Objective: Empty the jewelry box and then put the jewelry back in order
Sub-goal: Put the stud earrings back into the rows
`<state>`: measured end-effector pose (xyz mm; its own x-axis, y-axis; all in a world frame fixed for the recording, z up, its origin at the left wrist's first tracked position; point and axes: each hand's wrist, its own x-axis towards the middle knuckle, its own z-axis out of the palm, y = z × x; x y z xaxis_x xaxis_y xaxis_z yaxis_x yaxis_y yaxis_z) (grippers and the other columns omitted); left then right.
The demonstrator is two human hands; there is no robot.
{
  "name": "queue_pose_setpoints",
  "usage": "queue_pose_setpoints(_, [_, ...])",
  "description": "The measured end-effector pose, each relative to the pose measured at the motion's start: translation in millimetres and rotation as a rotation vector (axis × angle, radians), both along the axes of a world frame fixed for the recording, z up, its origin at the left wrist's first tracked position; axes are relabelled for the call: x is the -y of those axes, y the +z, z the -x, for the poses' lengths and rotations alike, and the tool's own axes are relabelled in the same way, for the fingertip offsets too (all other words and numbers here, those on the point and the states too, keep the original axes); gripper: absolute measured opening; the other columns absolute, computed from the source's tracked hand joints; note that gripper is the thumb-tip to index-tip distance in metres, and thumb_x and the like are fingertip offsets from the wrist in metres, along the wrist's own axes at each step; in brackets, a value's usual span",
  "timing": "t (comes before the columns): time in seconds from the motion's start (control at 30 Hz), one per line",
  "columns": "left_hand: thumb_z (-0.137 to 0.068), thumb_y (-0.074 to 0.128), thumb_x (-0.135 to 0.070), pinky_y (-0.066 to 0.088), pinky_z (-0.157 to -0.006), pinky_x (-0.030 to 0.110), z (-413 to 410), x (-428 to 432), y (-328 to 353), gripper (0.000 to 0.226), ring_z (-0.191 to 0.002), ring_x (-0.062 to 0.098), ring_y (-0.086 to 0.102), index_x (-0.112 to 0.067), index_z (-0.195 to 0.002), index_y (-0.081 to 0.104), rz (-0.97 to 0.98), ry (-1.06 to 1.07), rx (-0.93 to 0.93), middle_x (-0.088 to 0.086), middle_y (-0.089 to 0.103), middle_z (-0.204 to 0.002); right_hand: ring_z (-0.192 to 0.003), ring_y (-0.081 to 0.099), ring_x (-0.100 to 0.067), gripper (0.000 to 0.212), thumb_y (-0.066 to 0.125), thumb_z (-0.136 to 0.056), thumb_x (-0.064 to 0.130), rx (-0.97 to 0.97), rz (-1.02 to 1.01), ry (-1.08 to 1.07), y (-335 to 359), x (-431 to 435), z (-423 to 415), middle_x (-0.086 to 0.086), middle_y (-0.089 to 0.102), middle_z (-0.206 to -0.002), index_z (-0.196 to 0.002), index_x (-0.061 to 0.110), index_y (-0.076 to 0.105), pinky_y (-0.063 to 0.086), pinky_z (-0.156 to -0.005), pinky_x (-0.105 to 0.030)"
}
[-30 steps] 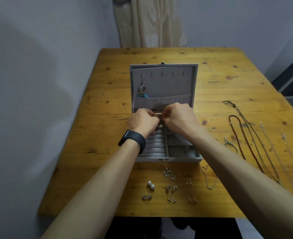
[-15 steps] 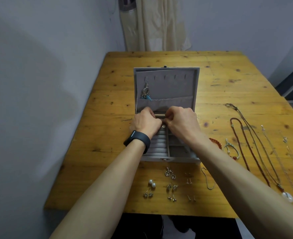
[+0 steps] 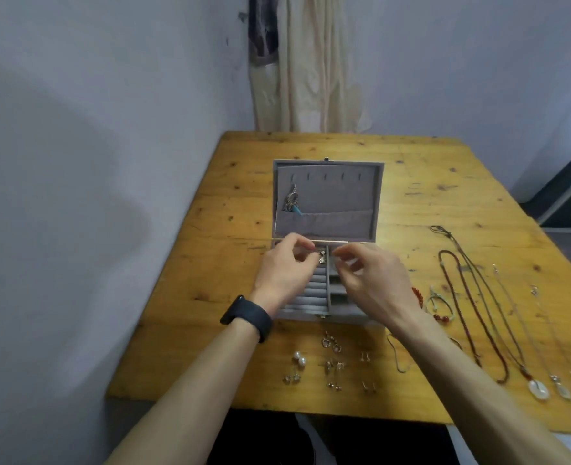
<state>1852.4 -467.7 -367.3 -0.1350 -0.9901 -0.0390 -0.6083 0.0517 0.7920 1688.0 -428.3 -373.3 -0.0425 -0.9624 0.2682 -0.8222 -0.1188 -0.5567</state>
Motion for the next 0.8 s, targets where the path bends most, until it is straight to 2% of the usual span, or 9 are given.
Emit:
queue_pose_setpoints(0.07, [-0.094, 0.062, -0.032, 0.050, -0.077, 0.017, -10.2, -21.5, 0.0, 0.014, -0.097, 0.000, 0.061, -0.029, -0.108, 0.062, 0.047, -0.022, -0.043, -0.015, 0.066, -0.104, -0.083, 0.061, -0.008, 0.018, 0.066, -0.094, 0.026, 0.038, 0.007, 0.012, 2.4, -22.5, -0.1, 0.005, 0.069, -0.101, -0.111, 0.023, 0.072, 0.048, -0.071, -0.020])
queue_pose_setpoints(0.17, [-0.094, 0.063, -0.033, 0.054, -0.077, 0.022, -28.5, -50.2, -8.2, 0.012, -0.092, -0.002, 0.062, -0.032, -0.106, 0.063, 0.089, -0.019, -0.029, -0.016, 0.067, -0.100, -0.083, 0.059, -0.002, 0.017, 0.068, -0.093, 0.027, 0.070, -0.007, 0.022, -1.7, -53.4, -2.0, 0.010, 0.067, -0.100, -0.109, 0.026, 0.073, 0.044, -0.071, -0.013])
queue_pose_setpoints(0.33, [-0.088, 0.069, -0.028, 0.052, -0.078, 0.015, -52.9, -85.0, -34.1, 0.011, -0.087, -0.007, 0.064, -0.033, -0.098, 0.072, 0.051, -0.019, 0.008, -0.018, 0.071, -0.092, -0.087, 0.059, -0.008, 0.014, 0.072, -0.087, 0.037, 0.019, -0.016, 0.057, -25.7, -88.4, -13.5, 0.015, 0.068, -0.092, -0.100, 0.032, 0.076, 0.050, -0.076, -0.028])
queue_pose_setpoints(0.5, [-0.085, 0.073, -0.025, 0.040, -0.072, 0.002, -61.9, -106.2, -44.7, 0.018, -0.083, -0.006, 0.061, -0.031, -0.101, 0.078, 0.056, -0.085, 0.082, -0.014, 0.067, -0.091, -0.096, 0.047, -0.012, 0.021, 0.069, -0.086, 0.051, -0.100, -0.081, 0.060, -42.8, -101.2, -33.3, 0.015, 0.065, -0.096, -0.101, 0.038, 0.076, 0.045, -0.081, -0.029])
queue_pose_setpoints(0.63, [-0.085, 0.073, -0.027, 0.037, -0.071, -0.001, -61.5, -108.7, -44.3, 0.019, -0.081, -0.009, 0.059, -0.032, -0.103, 0.078, 0.051, -0.119, 0.104, -0.012, 0.066, -0.096, -0.095, 0.049, -0.016, 0.026, 0.066, -0.086, 0.059, -0.178, -0.067, 0.031, -46.3, -104.2, -47.8, 0.013, 0.067, -0.097, -0.100, 0.040, 0.076, 0.045, -0.075, -0.032])
queue_pose_setpoints(0.8, [-0.086, 0.073, -0.035, 0.035, -0.072, -0.001, -61.2, -106.6, -45.4, 0.017, -0.082, -0.007, 0.054, -0.032, -0.102, 0.079, 0.044, -0.155, 0.163, -0.012, 0.062, -0.096, -0.101, 0.044, -0.015, 0.032, 0.053, -0.091, 0.063, -0.244, -0.177, 0.039, -43.5, -102.8, -53.8, 0.015, 0.065, -0.105, -0.111, 0.046, 0.072, 0.040, -0.080, -0.034])
